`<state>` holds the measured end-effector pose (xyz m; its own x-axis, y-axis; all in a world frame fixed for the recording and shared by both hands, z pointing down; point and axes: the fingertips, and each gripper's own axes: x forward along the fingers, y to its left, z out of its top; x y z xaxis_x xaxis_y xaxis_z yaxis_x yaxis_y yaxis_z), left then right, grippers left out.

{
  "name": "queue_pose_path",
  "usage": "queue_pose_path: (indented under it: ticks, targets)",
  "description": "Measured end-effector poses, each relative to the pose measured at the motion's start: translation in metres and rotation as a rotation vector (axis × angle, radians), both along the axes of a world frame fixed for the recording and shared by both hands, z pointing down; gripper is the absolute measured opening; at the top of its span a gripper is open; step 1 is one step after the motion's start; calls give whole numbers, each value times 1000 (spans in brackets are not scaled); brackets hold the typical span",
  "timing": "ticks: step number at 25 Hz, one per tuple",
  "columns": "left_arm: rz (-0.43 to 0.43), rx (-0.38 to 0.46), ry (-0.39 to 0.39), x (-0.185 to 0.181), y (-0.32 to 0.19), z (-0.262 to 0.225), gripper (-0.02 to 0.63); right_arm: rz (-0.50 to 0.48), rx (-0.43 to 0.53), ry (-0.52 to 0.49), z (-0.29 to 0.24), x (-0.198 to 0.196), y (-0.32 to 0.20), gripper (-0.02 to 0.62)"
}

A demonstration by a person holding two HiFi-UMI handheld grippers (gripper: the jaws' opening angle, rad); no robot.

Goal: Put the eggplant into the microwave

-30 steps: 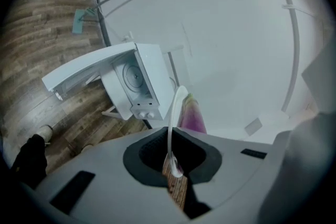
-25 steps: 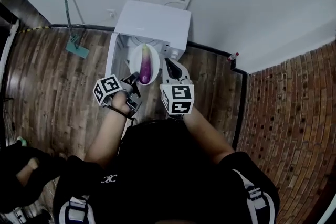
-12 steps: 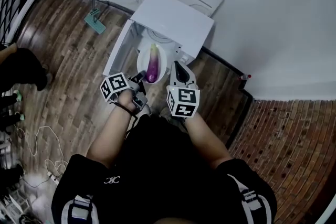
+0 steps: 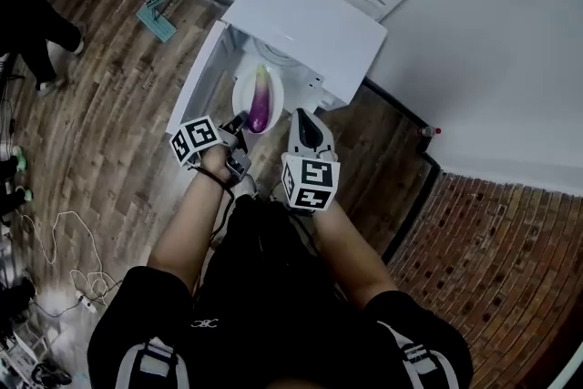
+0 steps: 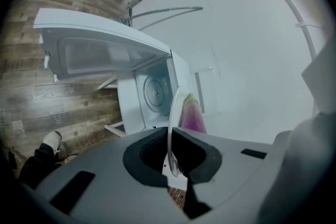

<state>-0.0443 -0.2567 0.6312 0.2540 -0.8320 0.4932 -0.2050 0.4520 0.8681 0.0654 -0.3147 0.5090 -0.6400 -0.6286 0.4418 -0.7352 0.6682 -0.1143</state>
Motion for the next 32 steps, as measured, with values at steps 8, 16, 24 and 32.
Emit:
queue_pose_path:
  ticks: [8,16,24,32]
  targets:
    - [28,28,-37,-28,-56,91,17,16,23,-31,81,-5,-23,12]
    - [58,73,-21,-44,-107,181,17,22,89,-118,193,-29,-54,12]
    - [116,185,-30,-59,-154,218,17,25,150,-253,263,-45,-75,12]
    - [119,166,-31,-58,-180,223,18,38,114,-254,279,-32,-66,12]
